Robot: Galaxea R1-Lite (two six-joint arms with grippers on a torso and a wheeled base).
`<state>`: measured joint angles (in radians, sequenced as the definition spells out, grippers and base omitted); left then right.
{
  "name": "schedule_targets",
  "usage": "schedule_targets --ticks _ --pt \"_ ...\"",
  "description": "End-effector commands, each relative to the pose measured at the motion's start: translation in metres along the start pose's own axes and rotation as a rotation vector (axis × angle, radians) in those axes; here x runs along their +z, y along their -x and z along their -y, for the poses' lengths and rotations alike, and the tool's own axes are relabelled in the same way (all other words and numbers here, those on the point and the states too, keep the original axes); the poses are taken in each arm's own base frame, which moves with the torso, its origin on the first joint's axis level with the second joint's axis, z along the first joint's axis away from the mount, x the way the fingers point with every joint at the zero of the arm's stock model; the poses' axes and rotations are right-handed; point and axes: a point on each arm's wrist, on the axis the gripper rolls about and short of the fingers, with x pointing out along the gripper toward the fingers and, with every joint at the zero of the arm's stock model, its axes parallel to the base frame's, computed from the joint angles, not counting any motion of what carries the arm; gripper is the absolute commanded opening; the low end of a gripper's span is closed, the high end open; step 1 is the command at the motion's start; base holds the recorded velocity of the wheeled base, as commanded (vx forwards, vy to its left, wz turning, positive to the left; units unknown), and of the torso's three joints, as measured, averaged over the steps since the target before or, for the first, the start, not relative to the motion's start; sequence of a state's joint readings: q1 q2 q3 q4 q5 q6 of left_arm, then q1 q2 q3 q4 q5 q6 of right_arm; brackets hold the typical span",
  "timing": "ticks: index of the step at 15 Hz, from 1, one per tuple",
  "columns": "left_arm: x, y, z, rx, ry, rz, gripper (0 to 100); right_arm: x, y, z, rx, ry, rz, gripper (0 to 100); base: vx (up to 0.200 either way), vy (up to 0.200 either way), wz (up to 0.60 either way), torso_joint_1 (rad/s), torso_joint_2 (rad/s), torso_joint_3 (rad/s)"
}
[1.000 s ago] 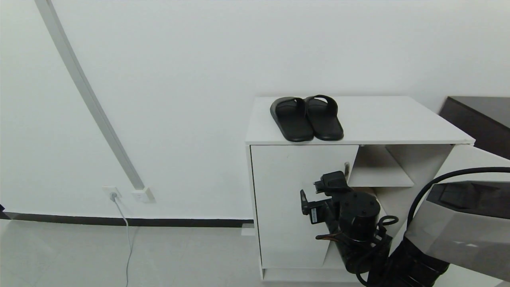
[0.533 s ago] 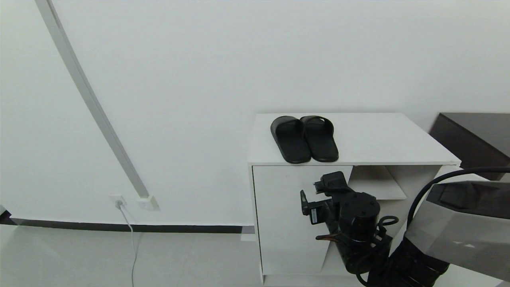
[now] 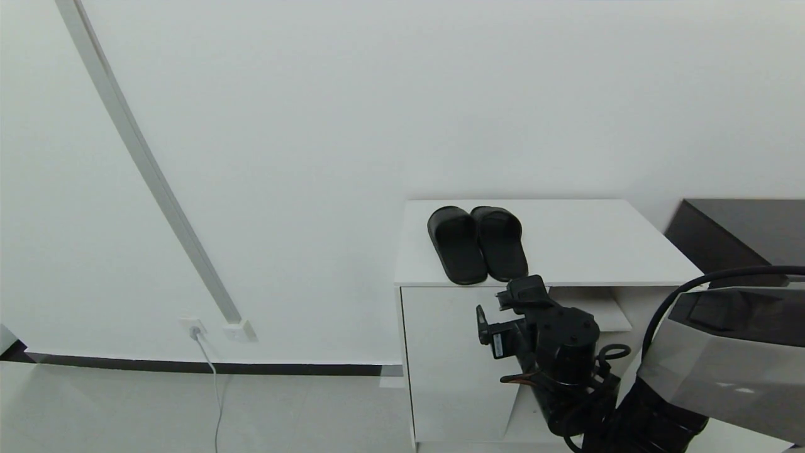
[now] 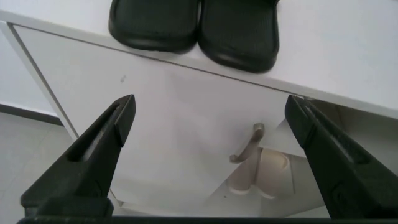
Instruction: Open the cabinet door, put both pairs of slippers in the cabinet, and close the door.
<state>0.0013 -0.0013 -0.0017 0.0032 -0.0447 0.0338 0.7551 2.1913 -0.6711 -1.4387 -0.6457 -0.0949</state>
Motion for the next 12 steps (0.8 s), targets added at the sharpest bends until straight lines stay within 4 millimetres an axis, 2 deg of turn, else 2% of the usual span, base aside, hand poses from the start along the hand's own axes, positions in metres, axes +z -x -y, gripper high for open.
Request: schedule_targets --ticks 1,4,6,10,11,12 --pt "0.000 0.000 0.000 0.000 0.000 -0.001 0 -0.004 -0.001 0.000 0.000 0.006 -0.009 100 0.000 0.000 0.00 0.173 -0.38 -0.203" --pt "0.000 0.000 0.000 0.000 0.000 -0.001 0 -0.005 -0.004 0.003 -0.003 0.017 -0.008 100 0.000 0.000 0.00 0.175 -0.36 -0.191" --pt "0.000 0.000 0.000 0.000 0.000 -0.001 0 0.004 -0.004 0.004 0.000 -0.008 0.026 100 0.000 0.000 0.00 0.132 -0.31 -0.161" --pt "0.000 0.000 0.000 0.000 0.000 -0.001 0 0.045 -0.001 0.011 0.011 -0.041 0.043 100 0.000 0.000 0.00 0.009 -0.02 -0.012" --pt "0.000 0.000 0.000 0.000 0.000 -0.001 0 0.068 -0.006 0.014 0.001 -0.067 0.044 100 0.000 0.000 0.00 0.000 0.00 0.000" --pt "0.000 0.000 0.000 0.000 0.000 -0.001 0 0.078 -0.008 0.014 0.003 -0.087 0.022 100 0.000 0.000 0.00 0.000 0.00 0.000"
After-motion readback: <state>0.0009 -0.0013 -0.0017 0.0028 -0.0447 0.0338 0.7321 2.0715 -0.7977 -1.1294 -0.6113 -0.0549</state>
